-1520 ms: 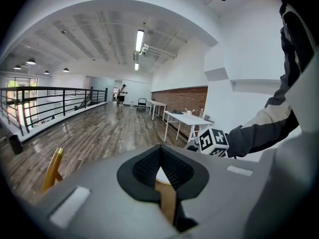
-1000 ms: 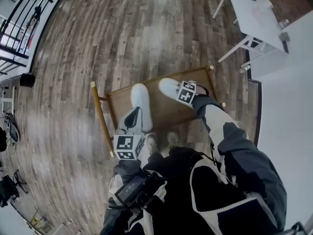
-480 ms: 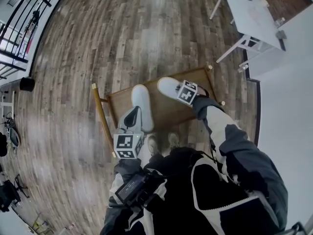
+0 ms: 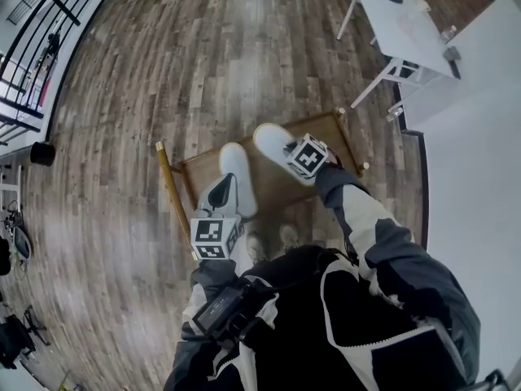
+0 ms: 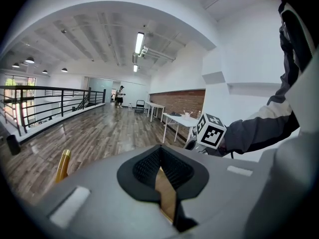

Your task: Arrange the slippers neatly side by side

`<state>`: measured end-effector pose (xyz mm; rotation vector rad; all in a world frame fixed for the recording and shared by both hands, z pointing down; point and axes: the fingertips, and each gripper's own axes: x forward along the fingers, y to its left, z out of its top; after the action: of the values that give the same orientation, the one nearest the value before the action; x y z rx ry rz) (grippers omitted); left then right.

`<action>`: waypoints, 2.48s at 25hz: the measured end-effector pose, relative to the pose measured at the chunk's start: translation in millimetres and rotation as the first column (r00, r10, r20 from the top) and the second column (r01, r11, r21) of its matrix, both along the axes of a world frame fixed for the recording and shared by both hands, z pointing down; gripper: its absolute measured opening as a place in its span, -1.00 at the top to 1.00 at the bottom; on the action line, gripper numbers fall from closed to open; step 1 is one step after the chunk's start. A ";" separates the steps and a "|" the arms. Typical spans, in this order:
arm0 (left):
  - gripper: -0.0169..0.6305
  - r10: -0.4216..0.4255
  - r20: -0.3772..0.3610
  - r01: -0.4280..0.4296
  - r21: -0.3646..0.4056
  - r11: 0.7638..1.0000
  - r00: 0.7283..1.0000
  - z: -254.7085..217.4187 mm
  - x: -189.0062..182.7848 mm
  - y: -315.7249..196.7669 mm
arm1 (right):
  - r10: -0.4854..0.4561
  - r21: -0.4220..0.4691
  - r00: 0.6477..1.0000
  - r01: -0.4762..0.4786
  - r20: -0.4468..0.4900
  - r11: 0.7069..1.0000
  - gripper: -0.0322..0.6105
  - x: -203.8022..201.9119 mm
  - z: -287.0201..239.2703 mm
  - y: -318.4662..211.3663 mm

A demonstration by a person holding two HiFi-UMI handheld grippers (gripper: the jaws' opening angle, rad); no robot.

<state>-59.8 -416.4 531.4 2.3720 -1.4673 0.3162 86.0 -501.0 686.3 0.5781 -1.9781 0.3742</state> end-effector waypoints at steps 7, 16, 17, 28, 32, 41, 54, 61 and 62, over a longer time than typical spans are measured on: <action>0.92 0.027 -0.030 -0.026 0.033 0.999 0.999 -10.5 0.6 2.1 | 0.150 -0.004 0.985 -0.150 0.085 0.989 0.84 -13.1 -31.0 12.6; 0.91 0.035 -0.043 -0.033 0.041 0.999 0.998 -19.8 -5.6 17.2 | 0.314 -0.083 0.941 -0.305 0.130 0.949 0.83 -16.2 -12.4 34.1; 0.91 0.034 -0.042 -0.033 0.039 0.999 0.999 -19.5 -7.5 19.6 | 0.326 -0.089 0.937 -0.316 0.130 0.944 0.83 -16.8 -6.2 34.4; 0.91 -0.009 -0.018 0.008 -0.029 1.000 1.000 -3.2 -37.1 34.6 | 0.354 -0.082 0.934 -0.349 0.045 0.933 0.83 -32.2 67.3 8.9; 0.91 -0.026 -0.009 0.026 -0.046 0.999 1.000 1.0 -44.9 32.8 | 0.355 -0.061 0.934 -0.352 0.043 0.934 0.83 -35.1 76.4 -5.9; 0.91 -0.020 0.003 0.020 -0.040 0.999 1.000 10.2 -44.0 27.5 | 0.349 -0.123 0.937 -0.350 -0.030 0.929 0.82 -29.0 94.7 3.2; 0.91 -0.026 -0.010 0.026 -0.049 0.998 1.000 8.8 -42.6 14.7 | 0.305 -0.063 0.950 -0.301 0.064 0.951 0.44 -37.3 66.8 -8.0; 0.91 -0.026 -0.057 0.027 0.008 1.000 0.998 -4.5 -37.5 -6.6 | 0.271 0.101 0.931 -0.303 0.246 0.948 0.68 -40.6 -26.6 -19.1; 0.91 -0.026 -0.060 0.027 0.025 0.999 0.998 -10.5 -38.0 -11.1 | 0.256 0.144 0.924 -0.305 0.283 0.941 0.76 -41.8 -47.5 -21.4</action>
<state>-97.7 -427.5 520.9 2.3591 -1.4828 0.2193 44.2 -522.4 638.8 0.9830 -2.2019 0.4650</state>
